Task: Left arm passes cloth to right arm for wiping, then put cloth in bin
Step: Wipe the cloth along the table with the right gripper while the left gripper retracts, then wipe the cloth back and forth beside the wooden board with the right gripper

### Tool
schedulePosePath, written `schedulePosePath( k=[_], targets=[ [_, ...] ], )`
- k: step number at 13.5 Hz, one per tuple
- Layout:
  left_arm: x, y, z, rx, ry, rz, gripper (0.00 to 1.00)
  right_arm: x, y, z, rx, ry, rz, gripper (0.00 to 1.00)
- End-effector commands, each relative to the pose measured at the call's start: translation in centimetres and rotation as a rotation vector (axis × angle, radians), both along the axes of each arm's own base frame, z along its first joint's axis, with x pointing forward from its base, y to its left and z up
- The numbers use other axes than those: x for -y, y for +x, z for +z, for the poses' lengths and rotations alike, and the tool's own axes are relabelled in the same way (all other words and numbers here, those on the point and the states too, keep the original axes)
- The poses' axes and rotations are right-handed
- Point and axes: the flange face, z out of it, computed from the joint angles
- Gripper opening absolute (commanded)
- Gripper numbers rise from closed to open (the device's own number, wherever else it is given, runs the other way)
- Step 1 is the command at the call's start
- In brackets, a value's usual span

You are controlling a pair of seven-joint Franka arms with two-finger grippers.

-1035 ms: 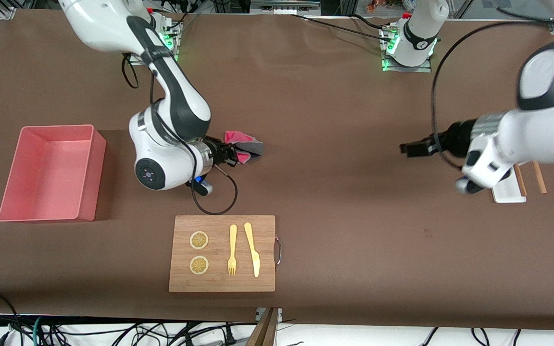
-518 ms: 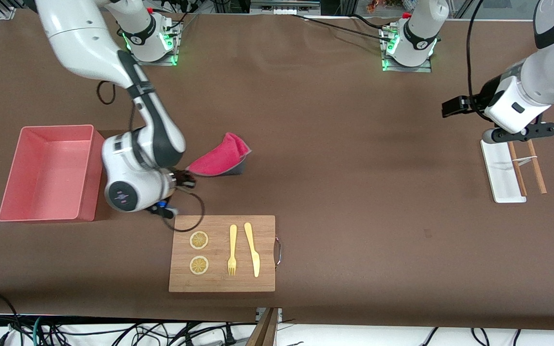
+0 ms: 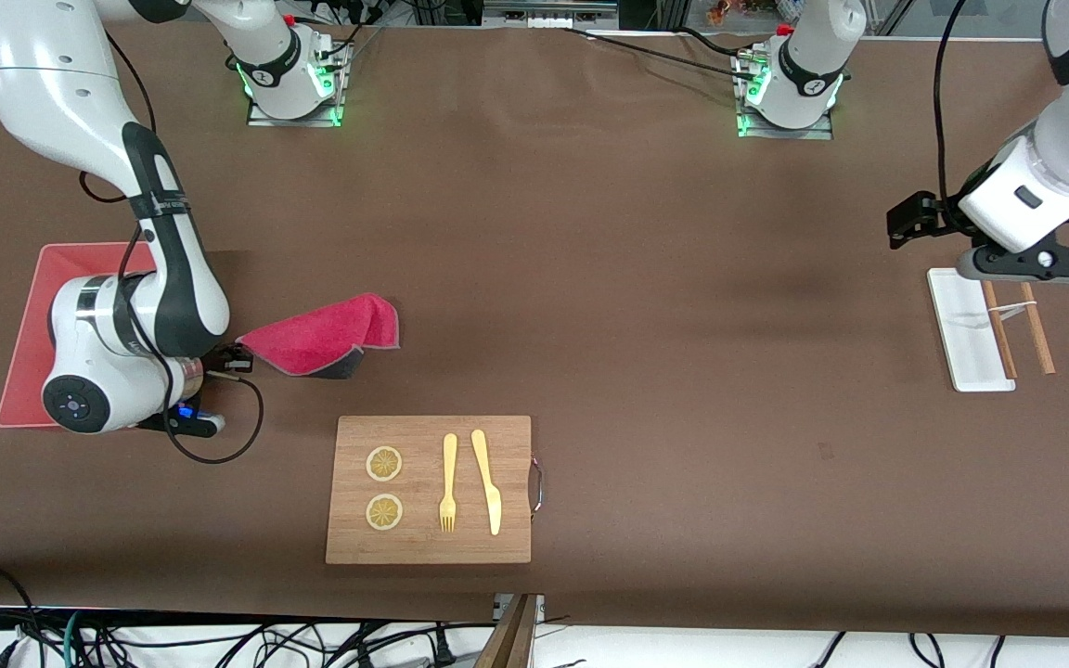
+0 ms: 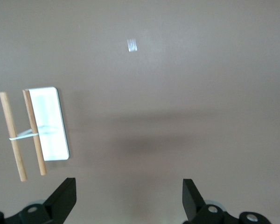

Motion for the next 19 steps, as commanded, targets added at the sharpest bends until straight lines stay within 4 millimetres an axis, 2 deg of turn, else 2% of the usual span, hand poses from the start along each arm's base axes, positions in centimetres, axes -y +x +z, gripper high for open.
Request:
schedulePosePath(
  k=[1,3,5,8,11,13,15,17,19],
  targets=[
    [-1.0,0.9,2.1,0.038,0.015,-0.011,1.00,-5.4,-0.1,1.1,0.040,-0.054,-0.002,0.00],
    [-0.7,1.2,1.4,0.025,0.015,-0.008,1.00,-11.6,-0.3,0.8,0.117,-0.085,-0.079,0.00],
    [-0.5,1.1,1.4,0.018,0.013,-0.012,1.00,-18.0,-1.4,0.8,0.162,-0.089,-0.166,0.00],
    [0.1,1.1,1.6,0.019,-0.023,-0.013,1.00,-28.4,-4.3,1.2,0.223,-0.043,-0.311,0.00],
    [-0.4,1.1,1.5,0.017,-0.024,-0.013,1.00,-37.2,-7.9,0.9,0.309,-0.016,-0.399,0.00],
    [-0.3,1.1,1.5,0.017,-0.026,-0.016,1.00,-41.4,-10.0,1.2,0.352,0.021,-0.474,0.00],
    [0.3,1.1,1.4,0.017,-0.025,-0.021,1.00,-44.8,-11.6,1.9,0.356,0.093,-0.565,0.00],
    [0.6,1.1,1.3,0.014,-0.025,-0.021,1.00,-46.3,-12.0,2.7,0.352,0.161,-0.650,0.00],
    [1.2,1.4,0.4,-0.001,-0.024,-0.030,1.00,-46.2,-11.8,3.3,0.357,0.171,-0.647,0.00]
  ],
)
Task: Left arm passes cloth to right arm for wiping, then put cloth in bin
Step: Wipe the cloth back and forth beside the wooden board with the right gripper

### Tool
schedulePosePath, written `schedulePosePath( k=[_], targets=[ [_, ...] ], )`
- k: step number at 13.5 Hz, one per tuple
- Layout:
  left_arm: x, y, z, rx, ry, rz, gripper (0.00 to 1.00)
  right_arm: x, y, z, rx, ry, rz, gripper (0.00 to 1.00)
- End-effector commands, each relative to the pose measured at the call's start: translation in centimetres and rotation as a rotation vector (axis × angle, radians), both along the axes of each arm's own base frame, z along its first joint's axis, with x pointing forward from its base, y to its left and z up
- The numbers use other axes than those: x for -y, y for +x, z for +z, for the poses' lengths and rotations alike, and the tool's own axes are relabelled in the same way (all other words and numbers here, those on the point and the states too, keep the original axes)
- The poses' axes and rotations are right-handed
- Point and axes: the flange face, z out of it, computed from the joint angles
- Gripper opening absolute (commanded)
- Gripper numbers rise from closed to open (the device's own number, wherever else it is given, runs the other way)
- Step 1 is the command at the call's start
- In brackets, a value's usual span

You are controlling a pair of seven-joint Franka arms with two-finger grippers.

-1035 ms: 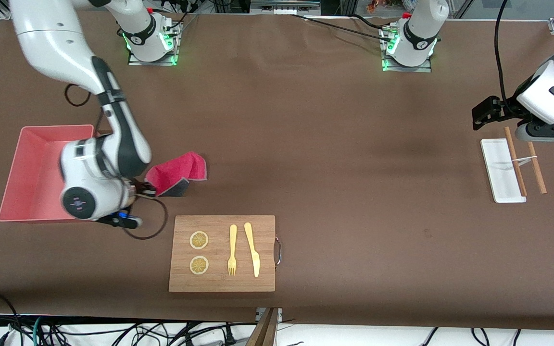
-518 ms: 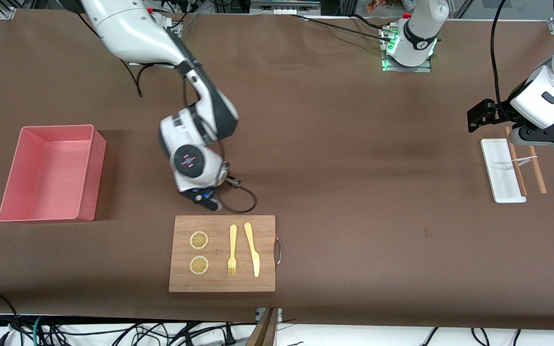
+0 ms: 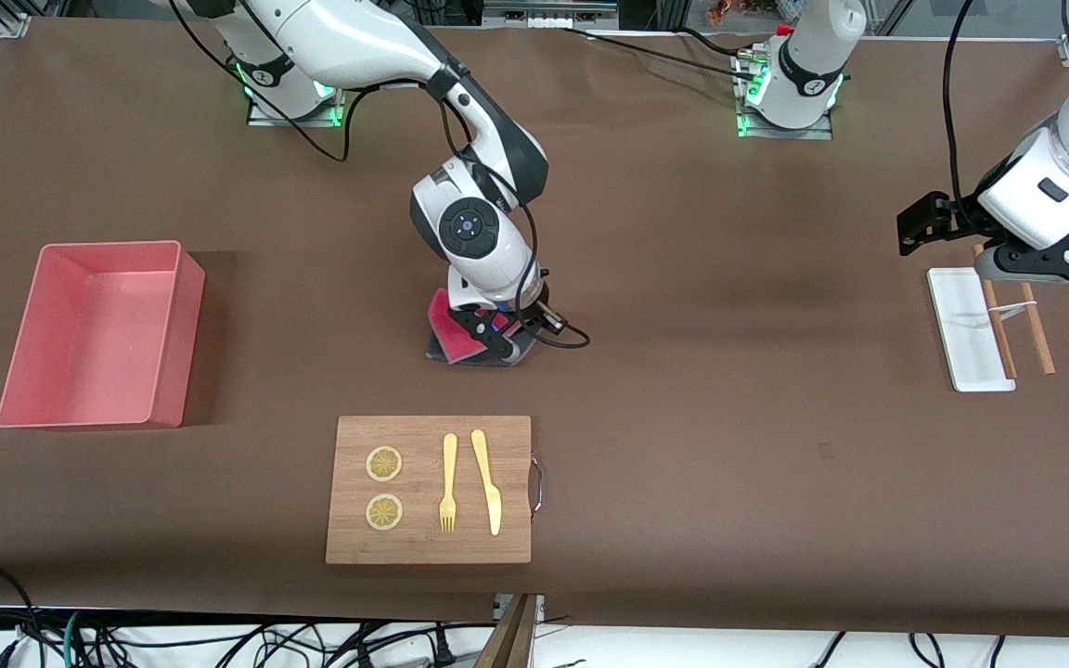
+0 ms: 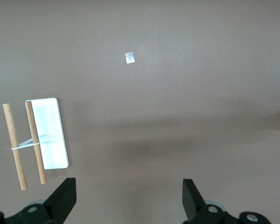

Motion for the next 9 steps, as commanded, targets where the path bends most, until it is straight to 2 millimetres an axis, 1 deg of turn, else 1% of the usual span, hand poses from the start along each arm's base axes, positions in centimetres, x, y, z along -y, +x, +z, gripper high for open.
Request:
schedulePosePath(
  k=[1,2,3,4,5,6,7,8,9],
  targets=[
    [0.7,0.6,-0.4,-0.020,-0.013,-0.021,1.00,1.3,1.0,0.7,0.000,-0.005,0.010,0.00],
    [0.6,0.5,-0.3,-0.018,-0.013,-0.020,1.00,3.0,1.7,0.1,-0.029,-0.041,0.072,0.00],
    [0.5,0.5,-0.2,-0.017,-0.013,-0.020,1.00,5.0,2.8,-0.2,-0.051,-0.056,0.120,0.00],
    [0.5,0.6,-0.2,-0.017,-0.015,-0.018,1.00,6.8,3.8,-0.2,-0.061,-0.064,0.164,0.00],
    [0.5,0.5,-0.3,-0.020,-0.014,-0.018,1.00,9.1,4.9,-0.2,-0.074,-0.070,0.215,0.00],
    [0.4,0.5,-0.3,-0.020,-0.017,-0.016,1.00,11.8,6.1,-0.2,-0.101,-0.080,0.274,0.00],
    [0.2,0.6,-0.3,-0.020,-0.019,-0.012,1.00,15.1,7.5,0.5,-0.118,-0.081,0.323,0.00],
    [0.3,0.5,-0.4,-0.022,-0.019,-0.013,1.00,18.0,8.5,0.5,-0.140,-0.079,0.367,0.00],
    [0.3,0.5,-0.4,-0.023,-0.019,-0.013,1.00,21.7,9.6,1.0,-0.166,-0.081,0.403,0.00]
  ],
)
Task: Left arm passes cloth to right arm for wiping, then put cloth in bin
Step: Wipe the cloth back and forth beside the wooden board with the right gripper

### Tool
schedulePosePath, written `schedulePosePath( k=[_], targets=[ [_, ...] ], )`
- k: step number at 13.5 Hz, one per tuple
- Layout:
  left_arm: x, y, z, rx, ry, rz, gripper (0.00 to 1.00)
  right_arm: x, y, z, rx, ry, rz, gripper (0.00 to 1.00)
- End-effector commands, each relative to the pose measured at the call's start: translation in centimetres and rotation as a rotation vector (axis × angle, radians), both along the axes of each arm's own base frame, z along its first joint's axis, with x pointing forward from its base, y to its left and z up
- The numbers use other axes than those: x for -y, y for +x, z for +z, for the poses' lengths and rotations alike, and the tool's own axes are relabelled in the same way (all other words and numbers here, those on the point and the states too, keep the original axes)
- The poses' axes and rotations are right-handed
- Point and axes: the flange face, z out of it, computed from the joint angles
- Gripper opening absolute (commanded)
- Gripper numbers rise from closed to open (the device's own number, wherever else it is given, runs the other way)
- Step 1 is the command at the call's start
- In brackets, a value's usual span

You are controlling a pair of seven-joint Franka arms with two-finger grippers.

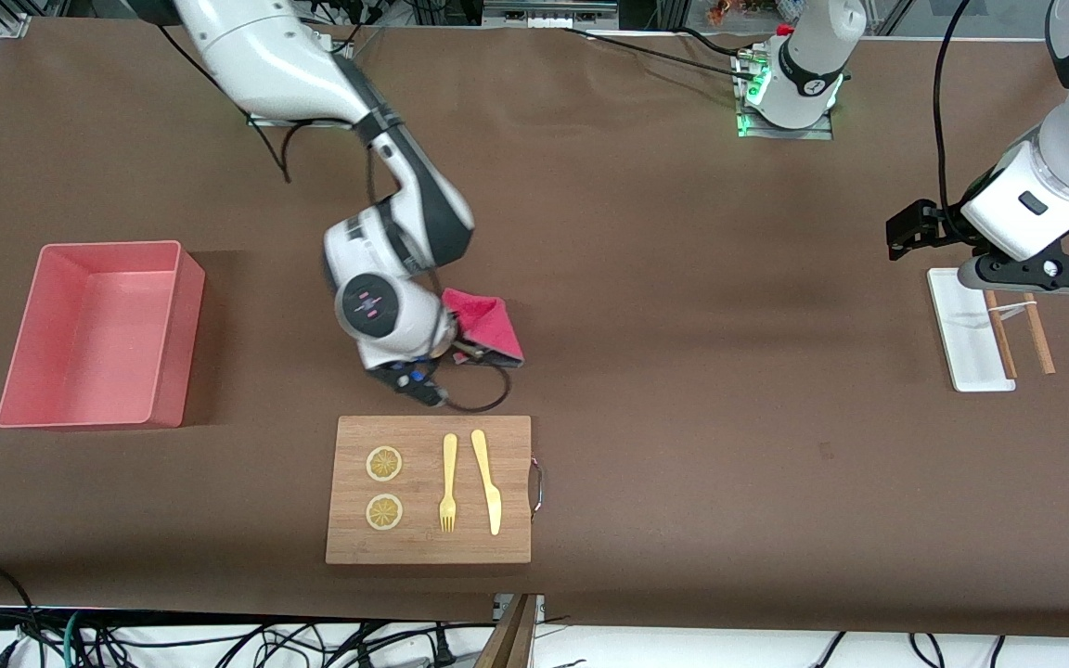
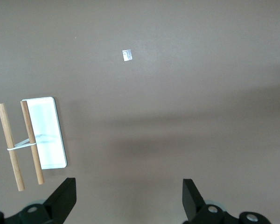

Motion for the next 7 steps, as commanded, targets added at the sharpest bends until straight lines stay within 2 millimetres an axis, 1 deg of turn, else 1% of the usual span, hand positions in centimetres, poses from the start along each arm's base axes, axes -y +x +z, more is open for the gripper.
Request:
schedulePosePath(
  k=[1,3,4,6,7],
  targets=[
    [-0.1,0.2,0.3,-0.011,-0.019,-0.007,1.00,8.3,1.9,1.7,-0.069,-0.014,0.126,0.00],
    [-0.1,0.2,0.5,-0.008,-0.021,-0.007,1.00,14.6,2.9,2.2,-0.110,-0.076,0.219,0.00],
    [0.0,0.2,0.5,-0.008,-0.021,-0.008,1.00,17.2,3.3,2.4,-0.116,-0.083,0.258,0.00],
    [0.2,0.1,0.3,-0.014,-0.021,-0.013,1.00,21.7,3.8,2.8,-0.144,-0.088,0.327,0.00],
    [0.1,0.2,0.2,-0.014,-0.021,-0.010,1.00,23.5,3.9,3.2,-0.152,-0.086,0.354,0.00]
  ],
)
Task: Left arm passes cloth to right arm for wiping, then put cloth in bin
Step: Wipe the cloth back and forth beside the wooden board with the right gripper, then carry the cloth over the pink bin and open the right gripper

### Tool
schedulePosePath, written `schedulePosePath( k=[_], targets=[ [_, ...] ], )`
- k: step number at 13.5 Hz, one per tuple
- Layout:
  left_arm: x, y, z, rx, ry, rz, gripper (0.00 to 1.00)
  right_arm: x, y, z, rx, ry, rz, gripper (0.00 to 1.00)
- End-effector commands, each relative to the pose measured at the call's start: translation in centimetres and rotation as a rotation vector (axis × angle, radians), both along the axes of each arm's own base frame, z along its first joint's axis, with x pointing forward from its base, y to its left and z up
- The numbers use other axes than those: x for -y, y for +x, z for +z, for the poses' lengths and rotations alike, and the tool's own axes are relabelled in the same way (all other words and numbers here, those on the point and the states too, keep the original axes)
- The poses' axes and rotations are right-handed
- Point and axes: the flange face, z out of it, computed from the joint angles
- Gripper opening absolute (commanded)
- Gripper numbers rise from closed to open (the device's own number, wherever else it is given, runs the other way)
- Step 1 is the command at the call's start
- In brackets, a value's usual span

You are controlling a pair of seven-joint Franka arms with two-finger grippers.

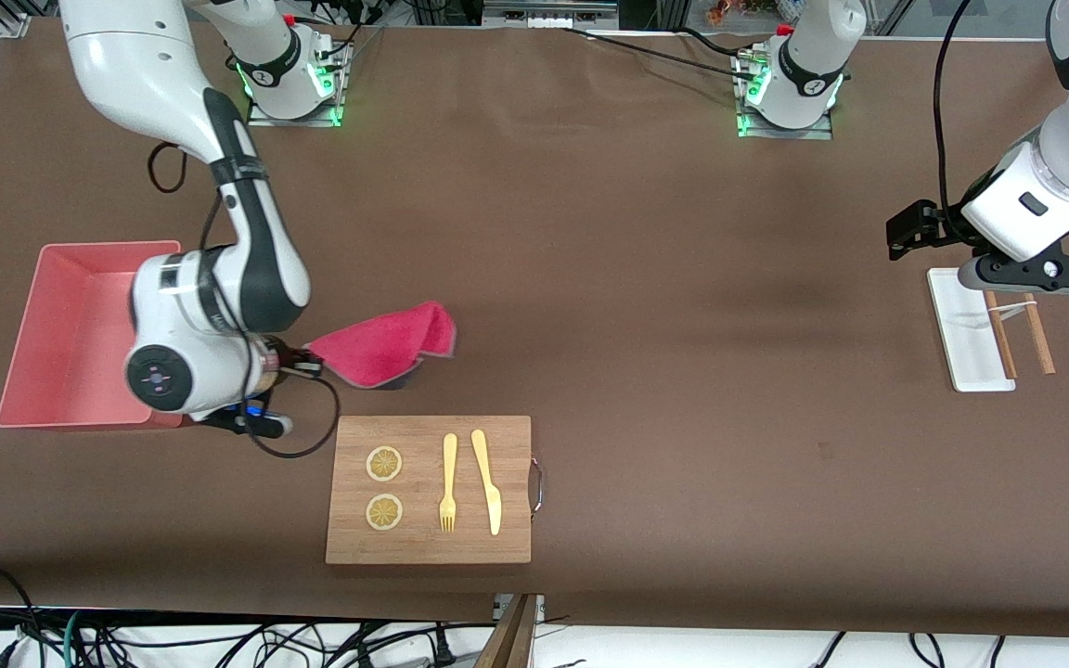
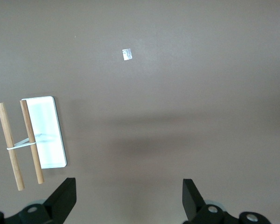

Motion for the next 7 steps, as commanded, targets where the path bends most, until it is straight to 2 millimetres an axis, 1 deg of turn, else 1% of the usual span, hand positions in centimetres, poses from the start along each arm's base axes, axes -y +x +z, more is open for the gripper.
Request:
schedulePosePath(
  k=[1,2,3,4,5,6,7],
  targets=[
    [0.0,0.2,0.3,-0.010,-0.022,-0.008,1.00,3.0,-0.3,2.3,-0.020,0.004,0.074,0.00],
    [0.1,0.2,0.3,-0.011,-0.034,-0.008,1.00,2.8,-0.5,3.9,-0.012,0.010,0.066,0.00],
    [0.3,0.3,0.0,-0.016,-0.041,-0.007,1.00,2.5,-0.7,6.4,0.013,0.025,0.070,0.00],
    [0.5,0.4,-0.4,-0.024,-0.040,-0.010,1.00,2.7,-1.2,8.8,0.023,0.038,0.069,0.00],
    [0.5,0.3,-0.4,-0.029,-0.039,-0.009,1.00,3.4,-1.7,11.4,0.021,0.049,0.062,0.00],
    [0.5,0.3,-0.3,-0.029,-0.039,-0.009,1.00,3.5,-1.8,16.0,0.057,0.057,0.072,0.00],
    [0.6,0.3,-0.4,-0.027,-0.039,-0.010,1.00,4.9,-2.3,19.5,0.041,0.054,0.059,0.00]
  ],
)
